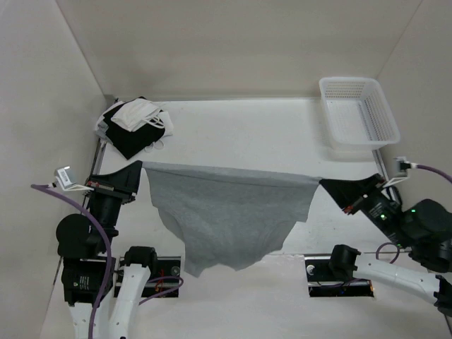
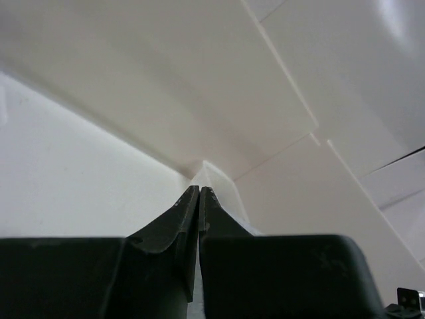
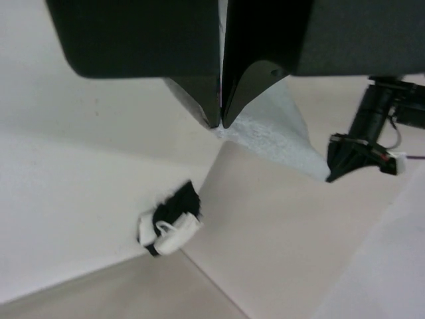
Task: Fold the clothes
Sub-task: Fold the tank top
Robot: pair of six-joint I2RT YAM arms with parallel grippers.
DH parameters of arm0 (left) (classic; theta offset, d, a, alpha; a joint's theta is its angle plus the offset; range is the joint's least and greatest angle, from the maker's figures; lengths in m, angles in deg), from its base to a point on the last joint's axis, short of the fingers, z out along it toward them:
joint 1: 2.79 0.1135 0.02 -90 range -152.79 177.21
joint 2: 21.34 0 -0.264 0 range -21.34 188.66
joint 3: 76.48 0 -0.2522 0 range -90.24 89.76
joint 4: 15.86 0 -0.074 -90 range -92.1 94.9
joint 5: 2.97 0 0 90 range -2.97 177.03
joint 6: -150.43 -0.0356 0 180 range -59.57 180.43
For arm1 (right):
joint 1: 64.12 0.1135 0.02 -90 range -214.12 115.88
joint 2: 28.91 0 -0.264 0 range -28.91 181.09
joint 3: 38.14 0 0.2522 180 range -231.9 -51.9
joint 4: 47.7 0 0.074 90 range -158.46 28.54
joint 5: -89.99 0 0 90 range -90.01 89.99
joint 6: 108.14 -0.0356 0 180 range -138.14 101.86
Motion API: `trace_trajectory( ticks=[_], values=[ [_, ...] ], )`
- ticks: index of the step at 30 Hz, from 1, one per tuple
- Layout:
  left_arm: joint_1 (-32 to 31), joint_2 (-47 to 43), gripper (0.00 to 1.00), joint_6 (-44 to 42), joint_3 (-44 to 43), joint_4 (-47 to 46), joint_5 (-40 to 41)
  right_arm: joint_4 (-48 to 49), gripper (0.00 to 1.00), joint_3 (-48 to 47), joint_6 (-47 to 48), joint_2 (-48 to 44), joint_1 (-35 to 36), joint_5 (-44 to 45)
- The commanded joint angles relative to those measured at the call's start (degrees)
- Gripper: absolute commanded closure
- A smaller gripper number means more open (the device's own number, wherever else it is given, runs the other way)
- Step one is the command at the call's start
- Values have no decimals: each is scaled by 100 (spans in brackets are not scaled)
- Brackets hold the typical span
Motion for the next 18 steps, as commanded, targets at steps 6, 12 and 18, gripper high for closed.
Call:
trace_trajectory(
  ticks=[6, 12, 18],
  values=[
    [-16, 189, 100, -63, 1315, 810, 194, -45, 94, 1345, -178, 1033, -290, 220],
    [55, 1997, 100, 174, 2538, -1446, 475, 2344, 96, 1813, 377, 3316, -3129, -2460],
    [-34, 5239, 100, 183, 1821, -3452, 978, 3604, 97, 515, 429, 6462, -4370, -3121]
  ],
)
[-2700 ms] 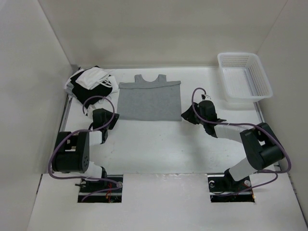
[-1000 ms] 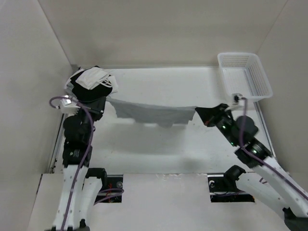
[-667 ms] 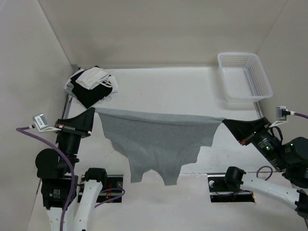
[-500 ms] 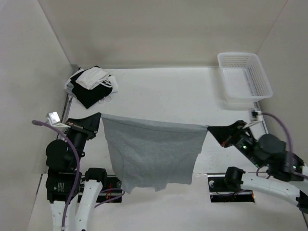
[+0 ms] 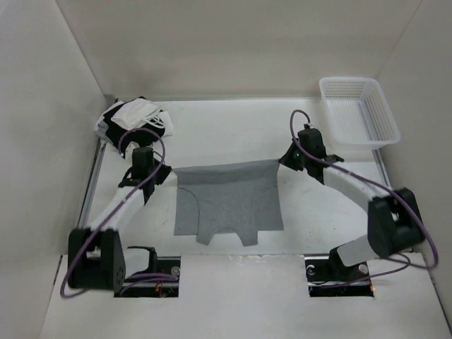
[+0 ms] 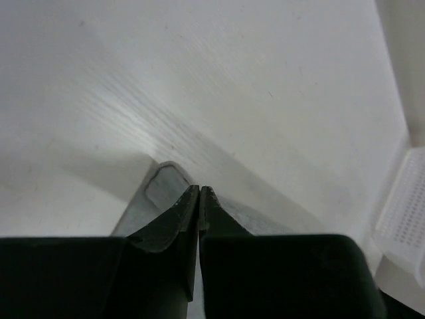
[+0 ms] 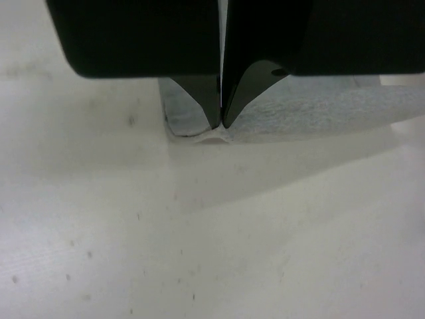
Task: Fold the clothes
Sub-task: Fold the tank top
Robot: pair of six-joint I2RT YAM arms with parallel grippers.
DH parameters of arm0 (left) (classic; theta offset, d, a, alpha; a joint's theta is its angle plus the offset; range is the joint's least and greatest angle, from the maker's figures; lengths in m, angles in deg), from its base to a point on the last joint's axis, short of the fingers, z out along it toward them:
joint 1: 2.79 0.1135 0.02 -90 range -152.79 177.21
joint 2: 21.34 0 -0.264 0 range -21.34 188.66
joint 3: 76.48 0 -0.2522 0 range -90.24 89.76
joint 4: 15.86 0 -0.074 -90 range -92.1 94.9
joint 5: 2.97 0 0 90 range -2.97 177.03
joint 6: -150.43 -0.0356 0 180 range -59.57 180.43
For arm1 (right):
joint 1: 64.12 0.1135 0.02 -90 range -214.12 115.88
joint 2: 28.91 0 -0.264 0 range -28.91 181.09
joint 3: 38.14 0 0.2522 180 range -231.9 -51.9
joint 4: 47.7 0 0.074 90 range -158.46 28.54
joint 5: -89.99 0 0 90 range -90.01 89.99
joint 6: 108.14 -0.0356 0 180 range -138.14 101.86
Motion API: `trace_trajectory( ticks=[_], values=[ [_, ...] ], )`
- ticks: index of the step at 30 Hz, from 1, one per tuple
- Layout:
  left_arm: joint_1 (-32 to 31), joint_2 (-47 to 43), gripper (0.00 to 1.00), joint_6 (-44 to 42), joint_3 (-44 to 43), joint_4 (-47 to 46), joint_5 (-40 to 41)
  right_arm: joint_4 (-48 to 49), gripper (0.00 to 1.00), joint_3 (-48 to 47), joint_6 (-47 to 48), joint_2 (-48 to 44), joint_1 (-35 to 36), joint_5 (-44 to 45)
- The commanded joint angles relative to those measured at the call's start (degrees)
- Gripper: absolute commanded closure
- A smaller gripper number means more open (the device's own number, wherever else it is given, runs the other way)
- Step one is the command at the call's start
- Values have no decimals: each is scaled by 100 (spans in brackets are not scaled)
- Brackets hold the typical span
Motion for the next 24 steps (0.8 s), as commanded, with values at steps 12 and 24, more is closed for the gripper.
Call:
trace_trajectory(
  ticks=[12, 24],
  values=[
    [39, 2451, 100, 96, -1999, -1976, 148, 1101, 98, -1995, 295, 1785, -783, -1030],
    [91, 378, 100, 105, 724, -2583, -89, 2067, 99, 659, -92, 309, -520, -705]
  ],
)
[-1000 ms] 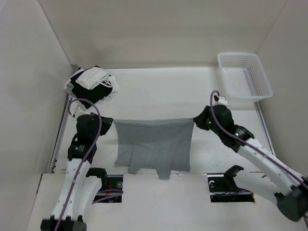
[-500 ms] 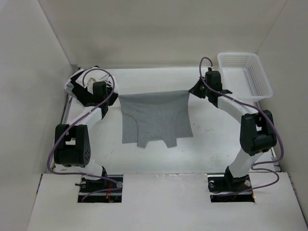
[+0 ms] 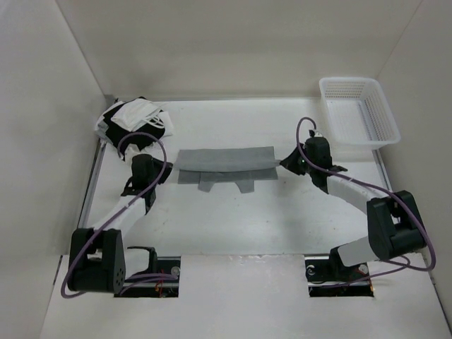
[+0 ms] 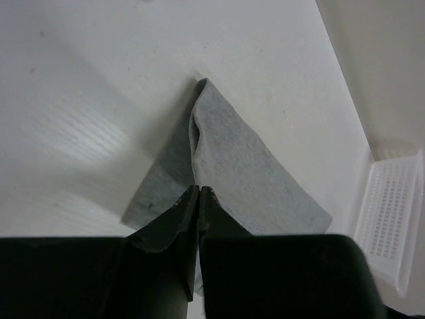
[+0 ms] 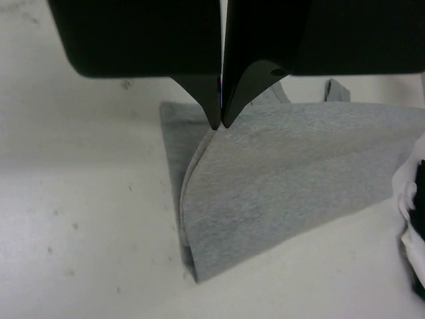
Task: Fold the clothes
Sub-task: Fold the tank top
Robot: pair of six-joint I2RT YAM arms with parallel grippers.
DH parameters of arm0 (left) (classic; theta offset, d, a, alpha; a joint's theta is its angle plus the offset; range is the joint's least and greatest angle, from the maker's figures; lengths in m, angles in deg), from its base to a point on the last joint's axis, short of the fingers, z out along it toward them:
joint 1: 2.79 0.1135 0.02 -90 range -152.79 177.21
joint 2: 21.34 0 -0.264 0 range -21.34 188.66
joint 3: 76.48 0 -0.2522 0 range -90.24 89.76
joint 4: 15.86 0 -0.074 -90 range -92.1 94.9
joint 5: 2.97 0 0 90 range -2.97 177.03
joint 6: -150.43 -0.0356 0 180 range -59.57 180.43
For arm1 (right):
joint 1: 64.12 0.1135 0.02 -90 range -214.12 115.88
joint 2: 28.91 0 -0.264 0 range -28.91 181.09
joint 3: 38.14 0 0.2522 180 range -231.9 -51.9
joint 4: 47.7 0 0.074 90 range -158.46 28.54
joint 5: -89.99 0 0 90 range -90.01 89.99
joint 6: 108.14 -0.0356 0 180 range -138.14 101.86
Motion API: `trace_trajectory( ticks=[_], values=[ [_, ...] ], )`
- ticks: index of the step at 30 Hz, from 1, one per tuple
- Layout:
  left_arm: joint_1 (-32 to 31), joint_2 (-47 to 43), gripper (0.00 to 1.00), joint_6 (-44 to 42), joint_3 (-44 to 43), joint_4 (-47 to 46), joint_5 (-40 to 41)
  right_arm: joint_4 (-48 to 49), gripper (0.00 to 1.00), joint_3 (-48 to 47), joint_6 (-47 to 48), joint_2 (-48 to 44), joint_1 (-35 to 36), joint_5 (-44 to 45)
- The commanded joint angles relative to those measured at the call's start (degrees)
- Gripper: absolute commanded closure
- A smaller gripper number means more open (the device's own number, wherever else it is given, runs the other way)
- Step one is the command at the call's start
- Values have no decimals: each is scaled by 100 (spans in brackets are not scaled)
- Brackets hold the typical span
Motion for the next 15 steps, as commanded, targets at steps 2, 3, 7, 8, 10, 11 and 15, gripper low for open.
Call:
trace_trajectory(
  ticks=[2, 3, 7, 8, 10, 11, 15],
  values=[
    [155, -915, 99, -33, 774, -427, -142, 669, 99, 788, -184, -676, 79, 185],
    [173, -1039, 99, -59, 950, -427, -177, 713, 99, 982, -245, -782, 114, 219],
    [173, -1067, 94, -182, 1513, -541, -248, 749, 95, 1449, -369, -836, 264, 246],
    [199, -1058, 93, -173, 1636, -594, -300, 731, 93, 1519, -378, -801, 316, 237],
    [252, -1119, 90, -130, 1821, -612, -353, 696, 85, 1668, -421, -818, 430, 272],
    [313, -1241, 87, -60, 1909, -586, -380, 740, 79, 1765, -457, -879, 457, 316],
    [428, -2040, 78, 239, 2086, -358, -328, 749, 62, 1793, -439, -976, 440, 378]
  ],
)
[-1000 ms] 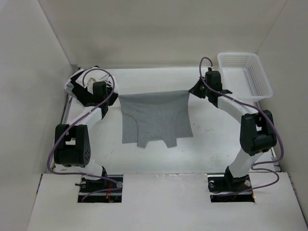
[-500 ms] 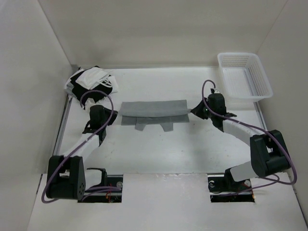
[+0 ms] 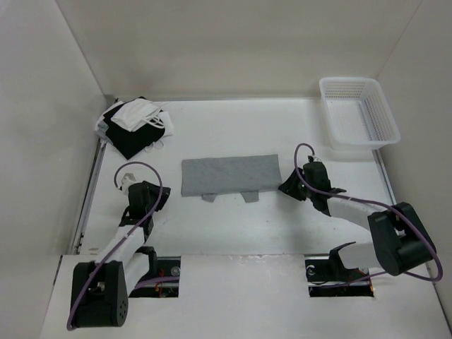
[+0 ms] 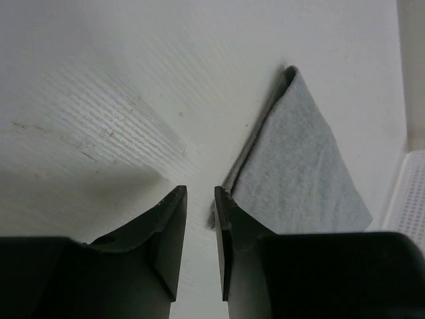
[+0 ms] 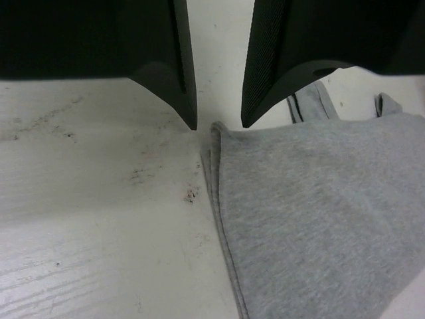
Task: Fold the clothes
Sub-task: Fold the tank top
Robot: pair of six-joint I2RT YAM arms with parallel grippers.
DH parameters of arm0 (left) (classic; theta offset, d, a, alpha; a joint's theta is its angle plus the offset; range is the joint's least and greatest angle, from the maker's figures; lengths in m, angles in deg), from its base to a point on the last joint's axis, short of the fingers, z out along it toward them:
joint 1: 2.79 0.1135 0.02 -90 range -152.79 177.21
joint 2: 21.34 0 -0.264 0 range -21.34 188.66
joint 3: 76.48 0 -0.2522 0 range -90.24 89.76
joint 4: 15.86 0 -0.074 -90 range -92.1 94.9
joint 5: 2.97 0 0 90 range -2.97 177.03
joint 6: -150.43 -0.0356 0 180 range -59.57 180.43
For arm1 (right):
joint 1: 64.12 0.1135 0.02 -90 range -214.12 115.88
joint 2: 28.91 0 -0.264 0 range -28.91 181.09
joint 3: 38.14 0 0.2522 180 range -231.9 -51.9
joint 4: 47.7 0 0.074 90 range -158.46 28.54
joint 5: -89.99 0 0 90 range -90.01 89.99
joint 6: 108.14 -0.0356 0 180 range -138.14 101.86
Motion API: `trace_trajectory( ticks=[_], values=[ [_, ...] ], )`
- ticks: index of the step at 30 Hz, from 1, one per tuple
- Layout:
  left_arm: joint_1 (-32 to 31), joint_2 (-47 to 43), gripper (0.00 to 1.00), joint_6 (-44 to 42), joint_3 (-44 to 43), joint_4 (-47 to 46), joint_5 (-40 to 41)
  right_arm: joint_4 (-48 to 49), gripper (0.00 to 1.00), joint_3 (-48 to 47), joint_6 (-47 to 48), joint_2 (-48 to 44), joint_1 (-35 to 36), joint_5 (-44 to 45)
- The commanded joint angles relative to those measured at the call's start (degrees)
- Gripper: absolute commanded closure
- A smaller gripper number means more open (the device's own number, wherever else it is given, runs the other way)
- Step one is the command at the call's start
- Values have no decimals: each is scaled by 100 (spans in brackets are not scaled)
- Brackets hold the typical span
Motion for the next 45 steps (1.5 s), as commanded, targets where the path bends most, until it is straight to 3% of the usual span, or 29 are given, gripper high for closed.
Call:
trace_trajectory(
  ticks=[1, 8, 10, 13, 21, 24, 27, 31, 36, 40, 45],
  values=[
    [-22, -616, 78, 211, -110, -157, 35, 399, 60, -124, -22, -152, -19, 177],
    [-2033, 295, 79, 71, -1270, -252, 834, 618, 49, -380, -57, 462, -221, 72],
    [-2604, 821, 79, -34, -1543, -506, 1090, 697, 49, -432, -144, 638, -256, -51],
    [-2958, 1324, 79, -9, -1684, -858, 1108, 952, 56, -468, -373, 963, -309, -358],
    [-3108, 1378, 79, -52, -1518, -1096, 1073, 1935, 73, -363, -1067, 1448, -423, -974],
    [-3091, 1203, 79, -44, -1351, -1079, 1064, 2437, 91, -47, -1226, 1221, -511, -913],
    [-3073, 1000, 79, -17, -1193, -1044, 1047, 2509, 96, 305, -1121, 624, -573, -711],
    [-3151, 781, 79, 35, -1096, -1035, 1021, 1904, 97, 499, -779, -597, -556, -501],
    [-3240, 324, 79, 202, -955, -938, 1012, 25, 97, -184, 222, -2066, -74, 429],
    [-3161, -133, 79, 238, -832, -657, 1012, -944, 96, -1054, 1075, -2279, 647, 1081],
    [-2950, -625, 79, 247, -657, -367, 950, -1201, 96, -1987, 1577, -1551, 1982, 1275]
  ],
)
